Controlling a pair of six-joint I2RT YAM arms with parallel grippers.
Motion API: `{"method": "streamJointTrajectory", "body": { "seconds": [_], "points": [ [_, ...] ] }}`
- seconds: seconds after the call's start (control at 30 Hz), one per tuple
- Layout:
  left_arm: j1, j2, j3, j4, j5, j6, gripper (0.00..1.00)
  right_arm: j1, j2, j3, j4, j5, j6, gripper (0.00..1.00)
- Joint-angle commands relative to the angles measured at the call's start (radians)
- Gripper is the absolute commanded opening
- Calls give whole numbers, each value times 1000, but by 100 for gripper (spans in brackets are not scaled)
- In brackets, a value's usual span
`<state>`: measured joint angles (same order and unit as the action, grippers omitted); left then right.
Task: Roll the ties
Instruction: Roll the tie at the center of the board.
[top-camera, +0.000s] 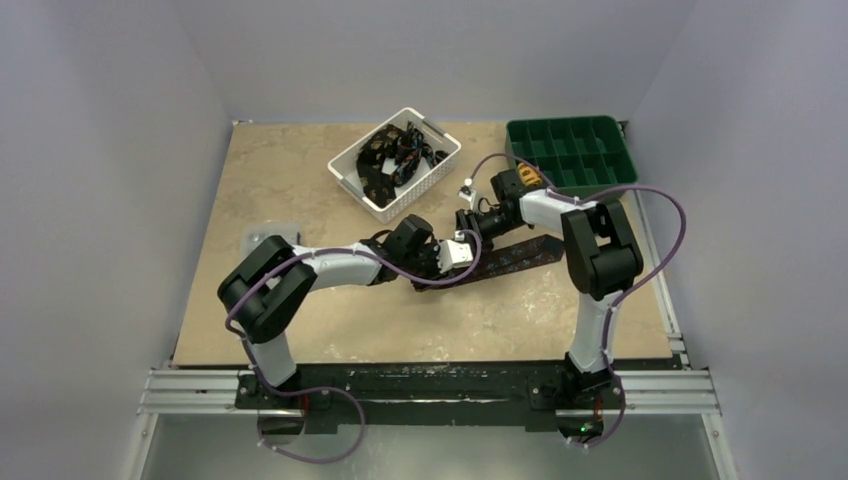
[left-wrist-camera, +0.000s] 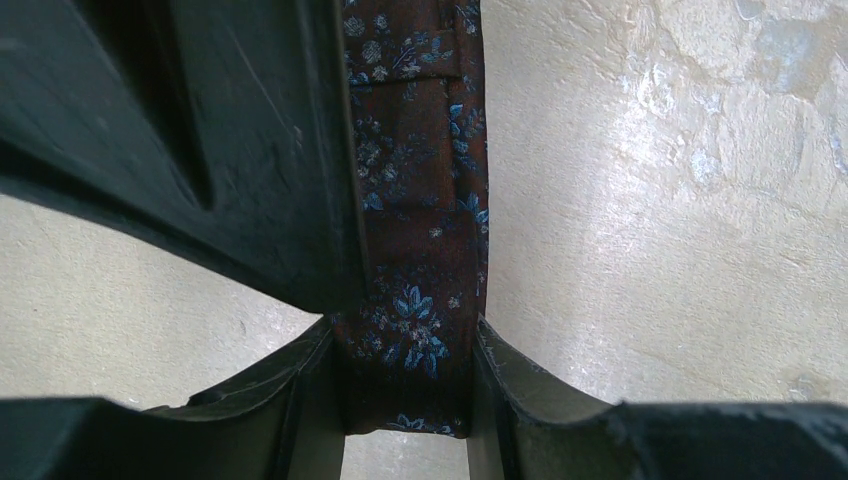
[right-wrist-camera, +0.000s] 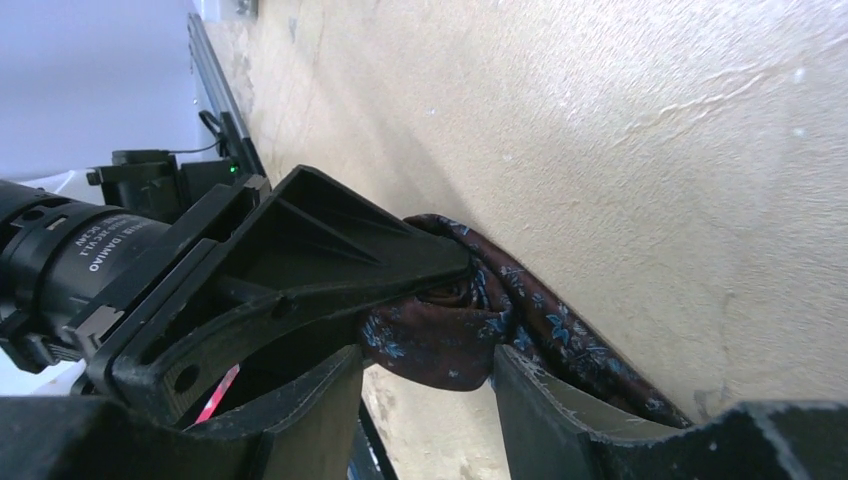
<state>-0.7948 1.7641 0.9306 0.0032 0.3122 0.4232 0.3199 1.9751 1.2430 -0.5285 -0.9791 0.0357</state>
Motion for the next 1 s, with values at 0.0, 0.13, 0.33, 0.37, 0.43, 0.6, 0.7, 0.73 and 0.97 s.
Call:
{"method": "streamJointTrajectory", "body": {
  "seconds": [0.0, 0.13, 0.33, 0.37, 0.43, 0.6, 0.7, 0.73, 0.97],
  "points": [
    [3, 37, 19, -121, 29, -12, 33, 24, -2, -23, 49, -50, 40, 53],
    [5, 48, 27, -122, 38, -27, 33, 30, -43, -86, 101, -61, 56, 57],
    [4, 55, 22, -125, 38, -23, 34, 56, -27, -115, 215, -42, 122, 54],
    [4, 55, 17, -126, 37, -17, 34, 61, -21, -114, 217, -38, 122, 51],
    [3, 53, 12, -125, 34, -10, 35, 62, -14, -121, 208, -36, 106, 39],
    [9, 41, 1, -120, 16, -8, 42, 47, 9, -129, 91, 17, -15, 0],
    [31, 17, -17, -77, 32, -24, 51, 29, 42, -110, 16, 42, -88, 0],
    [38, 8, -23, -58, 38, -30, 53, 24, 49, -108, -3, 48, -100, 0],
    [51, -59, -57, 101, 108, -100, 63, -22, 78, -124, -35, 97, -114, 0]
  ]
}}
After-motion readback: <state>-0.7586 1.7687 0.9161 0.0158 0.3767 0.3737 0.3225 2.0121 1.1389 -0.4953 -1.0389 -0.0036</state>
